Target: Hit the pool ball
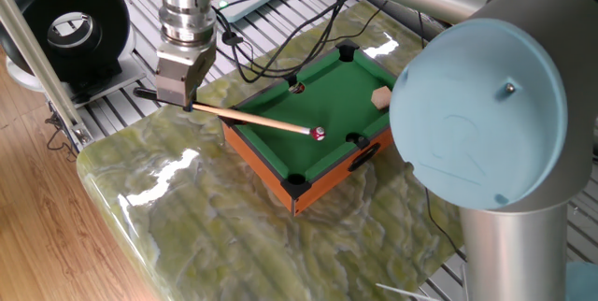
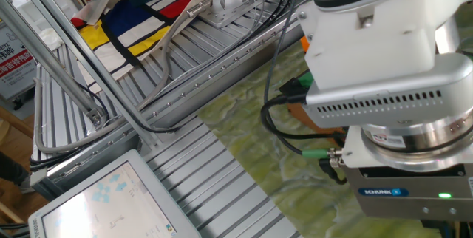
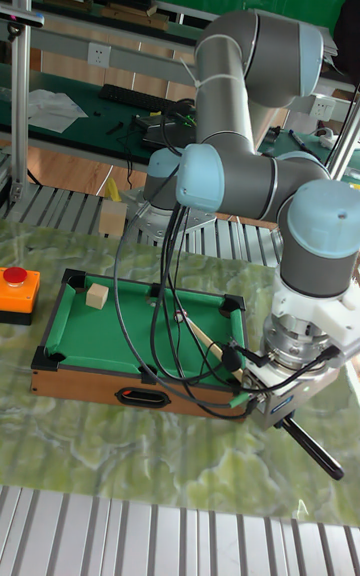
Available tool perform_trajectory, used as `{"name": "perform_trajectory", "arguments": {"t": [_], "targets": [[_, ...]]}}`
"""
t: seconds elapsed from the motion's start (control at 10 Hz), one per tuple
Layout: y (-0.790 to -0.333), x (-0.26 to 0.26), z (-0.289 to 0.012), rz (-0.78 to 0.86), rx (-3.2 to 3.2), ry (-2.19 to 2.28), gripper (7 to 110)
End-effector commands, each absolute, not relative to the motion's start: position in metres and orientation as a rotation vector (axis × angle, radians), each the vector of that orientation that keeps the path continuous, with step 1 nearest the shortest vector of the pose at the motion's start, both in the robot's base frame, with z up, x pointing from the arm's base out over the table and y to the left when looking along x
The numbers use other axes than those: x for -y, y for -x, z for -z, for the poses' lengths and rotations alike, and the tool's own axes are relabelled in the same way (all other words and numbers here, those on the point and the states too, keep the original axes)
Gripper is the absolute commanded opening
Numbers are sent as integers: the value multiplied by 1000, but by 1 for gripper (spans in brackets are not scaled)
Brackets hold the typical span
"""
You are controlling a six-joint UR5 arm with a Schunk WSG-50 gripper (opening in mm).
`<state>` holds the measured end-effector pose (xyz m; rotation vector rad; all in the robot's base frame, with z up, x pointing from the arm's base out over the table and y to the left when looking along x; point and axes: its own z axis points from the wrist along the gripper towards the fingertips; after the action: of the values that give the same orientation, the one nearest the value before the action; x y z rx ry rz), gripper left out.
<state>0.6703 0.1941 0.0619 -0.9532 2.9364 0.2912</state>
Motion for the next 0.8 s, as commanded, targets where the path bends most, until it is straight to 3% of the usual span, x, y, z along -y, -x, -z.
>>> {"name": "perform_trajectory", "arguments": {"t": [0.0, 0.4, 0.7], "targets": [[-664, -181, -60, -269, -2957, 970, 7], [-665, -190, -65, -324, -2974, 919, 7], [-689, -216, -88, -440, -2939, 827, 7]]}}
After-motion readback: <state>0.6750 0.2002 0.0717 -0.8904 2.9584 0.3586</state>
